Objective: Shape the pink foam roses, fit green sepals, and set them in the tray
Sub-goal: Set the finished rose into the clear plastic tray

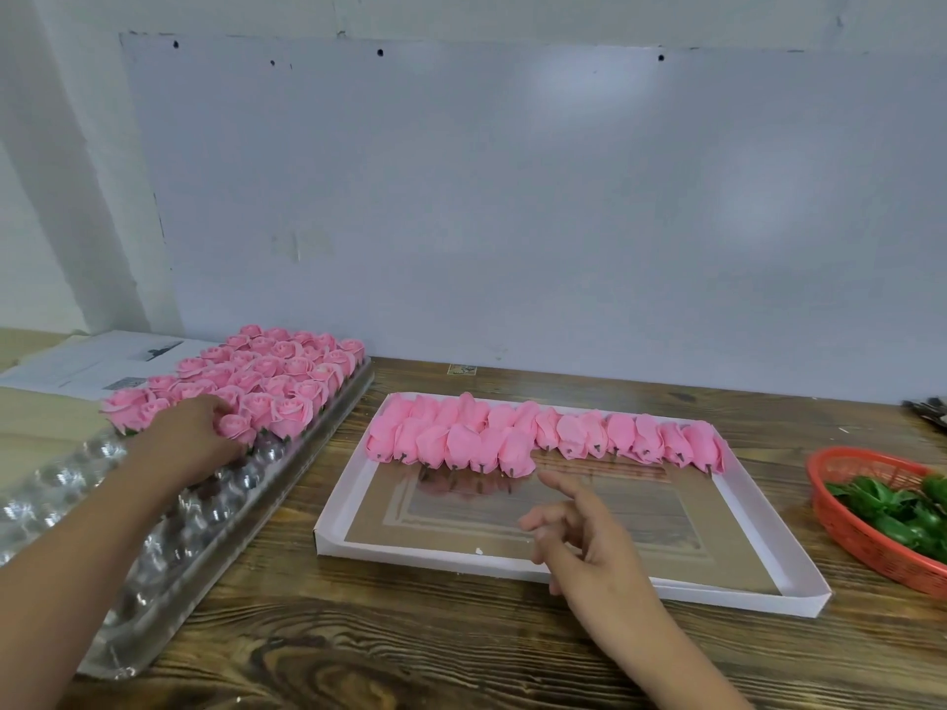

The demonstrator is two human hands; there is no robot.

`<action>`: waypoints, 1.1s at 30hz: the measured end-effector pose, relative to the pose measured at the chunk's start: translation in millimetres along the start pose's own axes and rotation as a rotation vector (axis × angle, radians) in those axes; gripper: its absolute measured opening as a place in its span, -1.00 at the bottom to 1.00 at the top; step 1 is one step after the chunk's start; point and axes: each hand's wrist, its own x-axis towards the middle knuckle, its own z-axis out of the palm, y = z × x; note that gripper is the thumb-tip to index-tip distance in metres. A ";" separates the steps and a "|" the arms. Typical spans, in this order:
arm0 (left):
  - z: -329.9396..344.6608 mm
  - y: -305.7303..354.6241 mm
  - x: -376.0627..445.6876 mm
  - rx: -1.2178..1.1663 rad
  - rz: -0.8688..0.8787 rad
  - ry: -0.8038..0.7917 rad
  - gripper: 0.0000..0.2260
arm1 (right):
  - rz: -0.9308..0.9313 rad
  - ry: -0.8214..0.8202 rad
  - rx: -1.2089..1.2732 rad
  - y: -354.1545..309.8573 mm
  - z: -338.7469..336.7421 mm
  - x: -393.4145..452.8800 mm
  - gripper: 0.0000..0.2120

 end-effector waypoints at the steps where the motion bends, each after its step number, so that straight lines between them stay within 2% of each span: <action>1: -2.3 2.5 -4.5 0.000 0.006 -0.011 -0.48 | 0.002 -0.002 -0.002 -0.7 -0.1 -0.1 -0.47; 3: -8.0 8.6 -16.5 0.035 0.007 -0.037 -0.40 | 0.005 -0.004 -0.012 -2.0 -0.1 0.1 -0.49; 5: -14.3 15.8 -30.6 0.176 0.006 -0.031 -0.35 | 0.001 -0.005 -0.025 -2.9 -0.3 0.1 -0.52; 6: -17.6 19.8 -38.0 0.226 0.003 0.000 -0.37 | -0.001 -0.005 -0.028 -3.4 -0.6 0.0 -0.53; 8: -21.7 35.1 -57.4 0.188 0.033 0.074 -0.54 | 0.000 -0.007 -0.027 -4.2 -0.5 -0.3 -0.54; 10: -15.6 61.3 -84.4 0.012 0.159 0.107 -0.75 | 0.000 -0.005 -0.020 -4.1 -0.1 -0.2 -0.54; 11: -8.1 76.8 -99.2 -0.092 0.248 0.075 -0.84 | 0.000 -0.002 -0.018 -3.6 -0.2 0.0 -0.54; 14: 24.9 116.8 -138.9 -0.266 0.523 -0.174 -0.94 | 0.005 0.008 -0.002 -2.4 0.0 0.3 -0.54; 15: 37.8 124.8 -146.9 -0.260 0.612 -0.247 -0.93 | 0.004 0.010 0.007 -2.4 0.3 0.1 -0.54; 17: 63.0 134.7 -156.4 -0.205 0.776 -0.327 -0.79 | 0.004 0.013 0.023 -3.3 0.6 0.0 -0.54; 19: 81.9 137.6 -159.0 -0.124 0.860 -0.315 -0.76 | 0.003 0.015 0.028 -3.8 0.7 0.6 -0.56; 21: 92.1 138.3 -158.0 -0.070 0.921 -0.236 -0.80 | -0.006 0.016 0.014 -4.0 1.6 1.5 -0.57; 25: 99.3 136.2 -155.5 -0.069 0.946 -0.189 -0.82 | -0.047 0.076 -0.078 -3.3 4.8 3.5 -0.63; 29: 102.9 135.2 -155.7 -0.089 0.926 -0.151 -0.78 | 0.002 0.153 -0.296 -3.6 2.2 22.4 -0.73; 33: 103.5 135.1 -158.0 -0.119 0.914 -0.152 -0.76 | 0.074 0.120 -0.413 -8.5 0.3 51.7 -0.84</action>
